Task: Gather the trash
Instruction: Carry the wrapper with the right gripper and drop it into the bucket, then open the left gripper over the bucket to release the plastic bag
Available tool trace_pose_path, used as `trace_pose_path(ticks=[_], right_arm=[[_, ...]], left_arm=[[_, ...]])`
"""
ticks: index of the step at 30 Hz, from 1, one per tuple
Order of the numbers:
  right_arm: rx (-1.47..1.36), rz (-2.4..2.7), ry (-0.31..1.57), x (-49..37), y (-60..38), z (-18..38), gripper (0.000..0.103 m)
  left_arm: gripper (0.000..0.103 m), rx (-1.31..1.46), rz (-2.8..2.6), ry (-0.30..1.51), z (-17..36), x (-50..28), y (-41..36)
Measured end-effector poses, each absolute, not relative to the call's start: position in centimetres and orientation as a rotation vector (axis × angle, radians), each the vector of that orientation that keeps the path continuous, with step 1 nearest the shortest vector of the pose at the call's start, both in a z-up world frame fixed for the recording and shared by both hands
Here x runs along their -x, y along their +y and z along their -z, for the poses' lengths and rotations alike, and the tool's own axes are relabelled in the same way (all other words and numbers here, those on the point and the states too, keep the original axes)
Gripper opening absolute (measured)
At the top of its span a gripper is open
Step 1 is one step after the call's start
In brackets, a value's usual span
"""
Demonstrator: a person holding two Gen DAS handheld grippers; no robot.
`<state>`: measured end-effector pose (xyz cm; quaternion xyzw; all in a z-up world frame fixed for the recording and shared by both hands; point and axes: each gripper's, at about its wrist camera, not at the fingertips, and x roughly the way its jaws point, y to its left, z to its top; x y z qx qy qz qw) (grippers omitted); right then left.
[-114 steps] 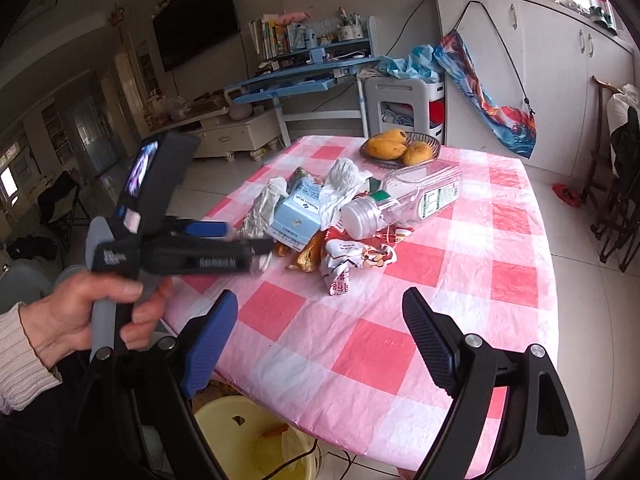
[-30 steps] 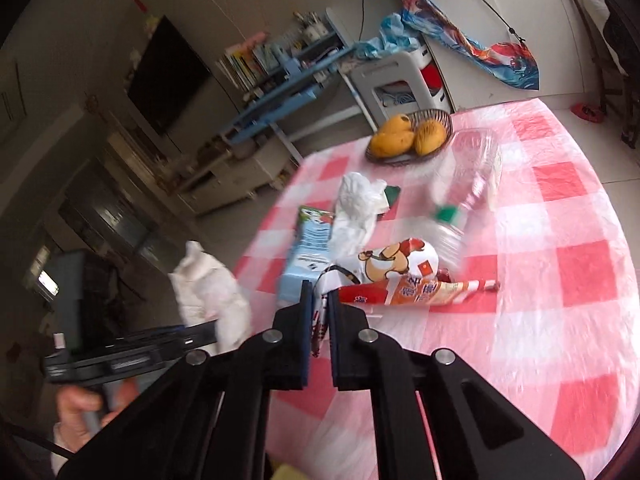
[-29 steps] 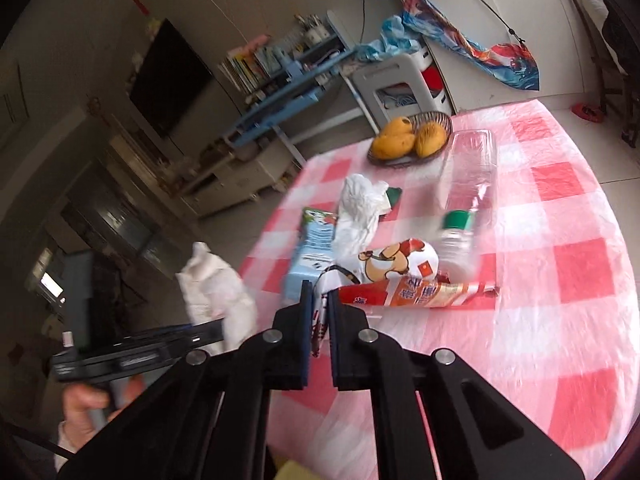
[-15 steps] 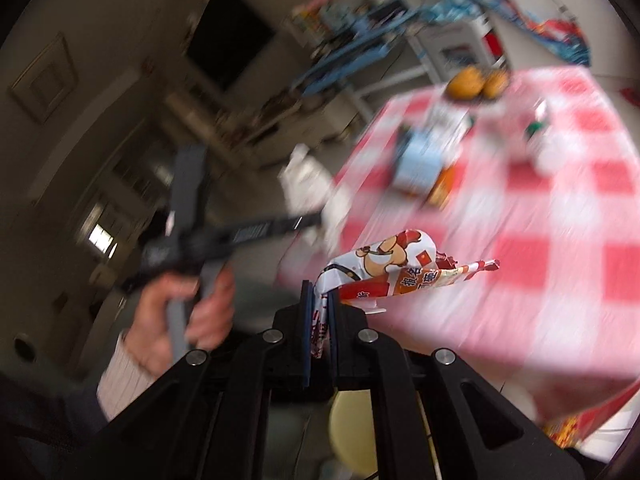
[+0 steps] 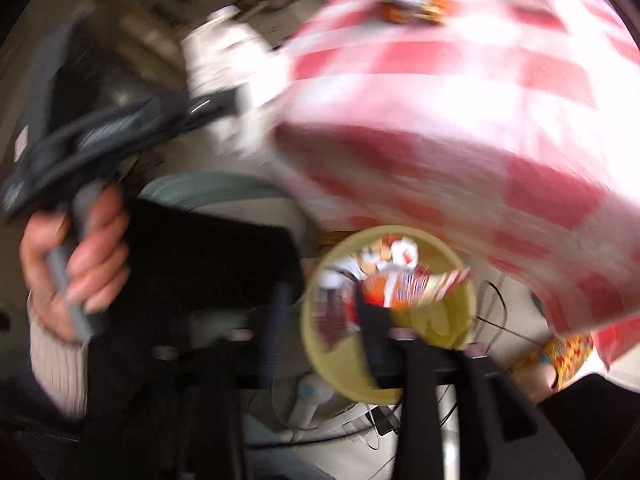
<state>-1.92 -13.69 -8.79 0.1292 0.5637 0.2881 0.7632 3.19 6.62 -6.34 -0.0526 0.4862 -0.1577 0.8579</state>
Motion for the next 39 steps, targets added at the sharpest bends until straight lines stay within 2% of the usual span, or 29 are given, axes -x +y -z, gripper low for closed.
trace_pose_path(ticks=[9, 12, 14, 16, 17, 19, 28, 39], right_arm=[[-0.258, -0.424, 0.981, 1.8, -17.0, 5.4, 0.067], [-0.239, -0.374, 0.910, 2.0, -17.4, 4.5, 0.069], [-0.224, -0.352, 0.884, 2.1, -17.3, 4.6, 0.073], [-0.210, -0.334, 0.863, 2.2, -17.5, 4.2, 0.075], [-0.206, -0.329, 0.858, 2.2, -17.5, 4.2, 0.076], [-0.204, -0.324, 0.860, 2.1, -17.6, 4.5, 0.076], [-0.158, -0.318, 0.869, 3.2, -17.9, 4.6, 0.077], [-0.063, -0.320, 0.850, 3.9, -16.3, 4.5, 0.078]], left_arm=[[0.022, 0.011, 0.330, 1.119, 8.8, -0.3, 4.0], [0.028, -0.069, 0.351, 1.190, 10.2, 0.4, 2.7], [0.039, -0.115, 0.356, 1.194, 10.3, 0.8, 2.1], [0.055, -0.128, 0.352, 1.183, 10.1, 0.9, 2.0], [0.057, -0.129, 0.343, 1.171, 10.0, 0.9, 2.0], [0.063, -0.104, 0.334, 1.154, 9.8, 0.7, 2.4], [0.076, 0.052, 0.228, 1.053, 8.0, -0.2, 5.4], [0.077, 0.141, 0.197, 1.033, 7.9, -0.6, 6.7]])
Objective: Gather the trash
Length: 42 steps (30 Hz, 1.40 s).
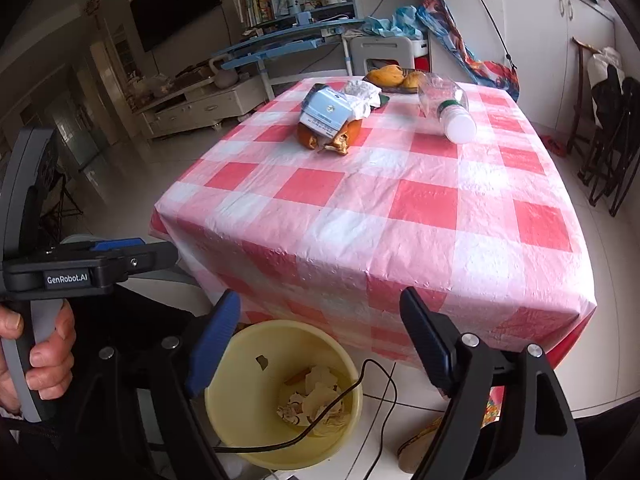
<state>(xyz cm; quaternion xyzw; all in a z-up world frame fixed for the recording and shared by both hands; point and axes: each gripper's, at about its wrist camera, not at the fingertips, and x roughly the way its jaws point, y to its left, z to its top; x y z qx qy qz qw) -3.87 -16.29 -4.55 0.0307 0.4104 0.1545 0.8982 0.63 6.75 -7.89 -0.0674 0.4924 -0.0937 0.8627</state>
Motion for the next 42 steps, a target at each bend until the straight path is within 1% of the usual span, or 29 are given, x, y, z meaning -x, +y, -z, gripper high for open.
trace_pose_path(ticks=[42], right_arm=[[-0.026, -0.319, 0.834, 4.22, -15.46, 4.39, 0.080]], left_arm=[[0.078, 0.159, 0.187, 1.018, 7.56, -0.68, 7.02]])
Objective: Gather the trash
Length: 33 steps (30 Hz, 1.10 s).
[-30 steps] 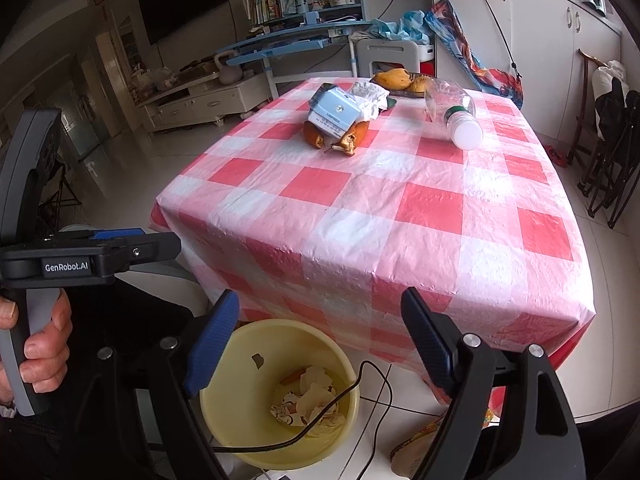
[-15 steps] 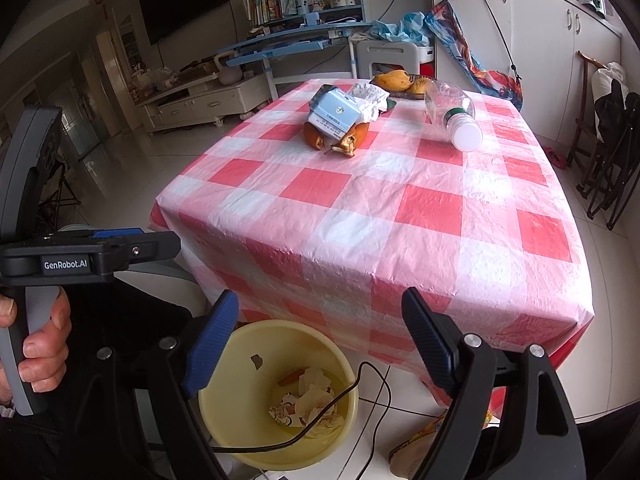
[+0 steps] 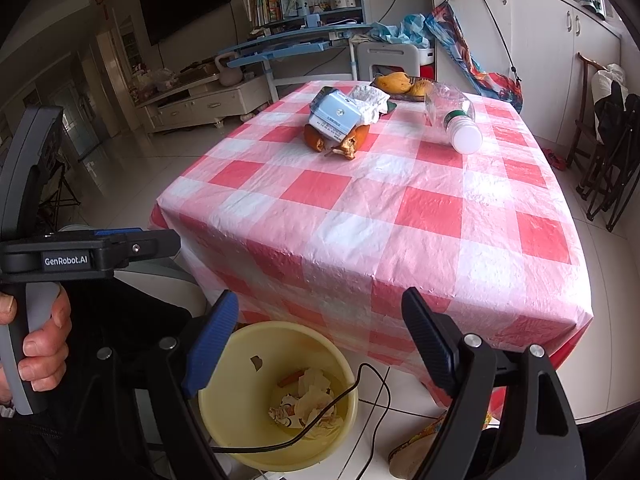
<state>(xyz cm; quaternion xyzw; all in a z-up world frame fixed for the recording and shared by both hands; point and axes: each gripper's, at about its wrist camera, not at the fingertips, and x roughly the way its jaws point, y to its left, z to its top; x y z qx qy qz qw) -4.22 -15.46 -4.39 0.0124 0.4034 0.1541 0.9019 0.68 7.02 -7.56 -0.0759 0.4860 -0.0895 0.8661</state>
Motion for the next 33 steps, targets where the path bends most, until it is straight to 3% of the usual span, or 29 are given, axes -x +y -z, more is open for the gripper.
trace_pose_path(ticks=[14, 23, 33], right_arm=[[-0.058, -0.349, 0.817, 4.2, -15.2, 3.3, 0.080], [-0.093, -0.385, 0.837, 3.9, -15.2, 3.7, 0.081], [-0.200, -0.415, 0.881, 2.6, -16.4, 4.5, 0.081]], left_arm=[[0.079, 0.216, 0.220, 0.928, 4.1, -2.5, 6.6], [0.082, 0.265, 0.224, 0.992, 2.7, -13.8, 2.3], [0.083, 0.218, 0.074, 1.182, 6.8, -26.5, -1.8]])
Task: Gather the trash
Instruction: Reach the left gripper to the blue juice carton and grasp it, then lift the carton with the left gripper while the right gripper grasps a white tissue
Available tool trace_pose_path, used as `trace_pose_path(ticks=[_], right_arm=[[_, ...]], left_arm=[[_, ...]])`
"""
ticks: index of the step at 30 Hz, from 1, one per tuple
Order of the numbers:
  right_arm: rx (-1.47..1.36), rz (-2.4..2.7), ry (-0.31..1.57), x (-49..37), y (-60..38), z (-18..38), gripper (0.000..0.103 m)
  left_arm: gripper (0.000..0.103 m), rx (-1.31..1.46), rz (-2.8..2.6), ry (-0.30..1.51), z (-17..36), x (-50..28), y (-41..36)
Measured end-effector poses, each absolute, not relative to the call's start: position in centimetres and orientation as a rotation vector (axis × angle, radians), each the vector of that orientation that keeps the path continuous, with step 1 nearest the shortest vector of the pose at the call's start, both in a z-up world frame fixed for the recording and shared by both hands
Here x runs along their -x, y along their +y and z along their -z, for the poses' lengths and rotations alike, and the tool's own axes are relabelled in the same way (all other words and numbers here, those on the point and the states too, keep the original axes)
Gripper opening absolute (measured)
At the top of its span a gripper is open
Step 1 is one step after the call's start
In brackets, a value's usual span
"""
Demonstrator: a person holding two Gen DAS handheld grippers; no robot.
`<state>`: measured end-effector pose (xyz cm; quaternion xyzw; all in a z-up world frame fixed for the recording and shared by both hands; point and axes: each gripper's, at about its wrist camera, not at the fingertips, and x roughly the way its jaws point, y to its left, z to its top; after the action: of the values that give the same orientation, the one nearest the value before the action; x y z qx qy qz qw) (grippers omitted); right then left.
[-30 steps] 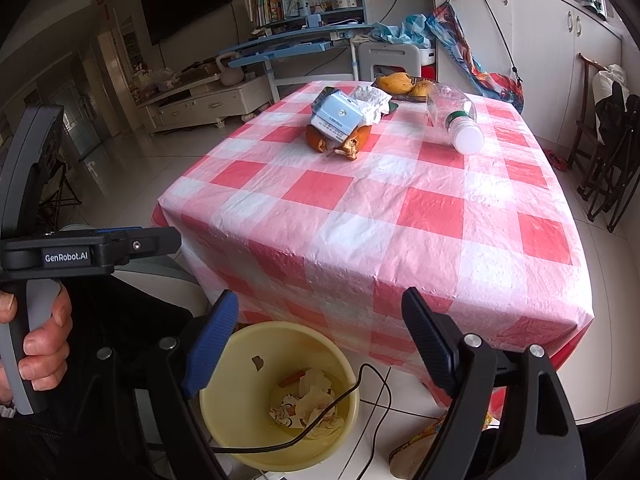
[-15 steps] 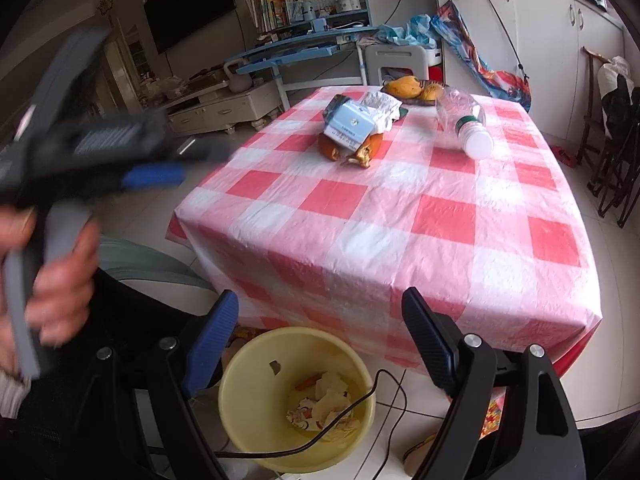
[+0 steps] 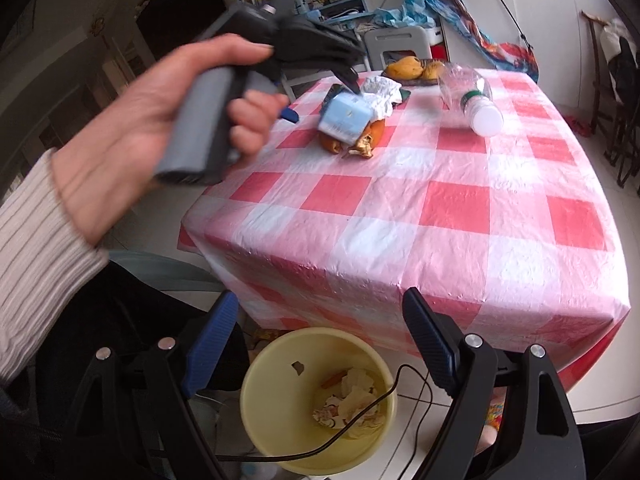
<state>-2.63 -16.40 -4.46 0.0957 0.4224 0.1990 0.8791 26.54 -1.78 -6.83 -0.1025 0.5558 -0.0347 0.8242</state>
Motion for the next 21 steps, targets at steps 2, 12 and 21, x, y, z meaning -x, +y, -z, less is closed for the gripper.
trace_pose_path(ticks=[2, 12, 21], right_arm=[[-0.213, -0.417, 0.886, 2.5, -16.6, 4.5, 0.081], [-0.231, -0.432, 0.885, 2.4, -16.5, 4.2, 0.081], [-0.180, -0.423, 0.885, 2.8, -15.6, 4.3, 0.081]], left_arm=[[0.078, 0.211, 0.072, 1.206, 7.9, -27.4, -2.0], [0.050, 0.302, 0.220, 1.022, 5.2, -22.8, 1.7], [0.056, 0.258, 0.190, 1.132, 8.0, -17.4, 7.6]])
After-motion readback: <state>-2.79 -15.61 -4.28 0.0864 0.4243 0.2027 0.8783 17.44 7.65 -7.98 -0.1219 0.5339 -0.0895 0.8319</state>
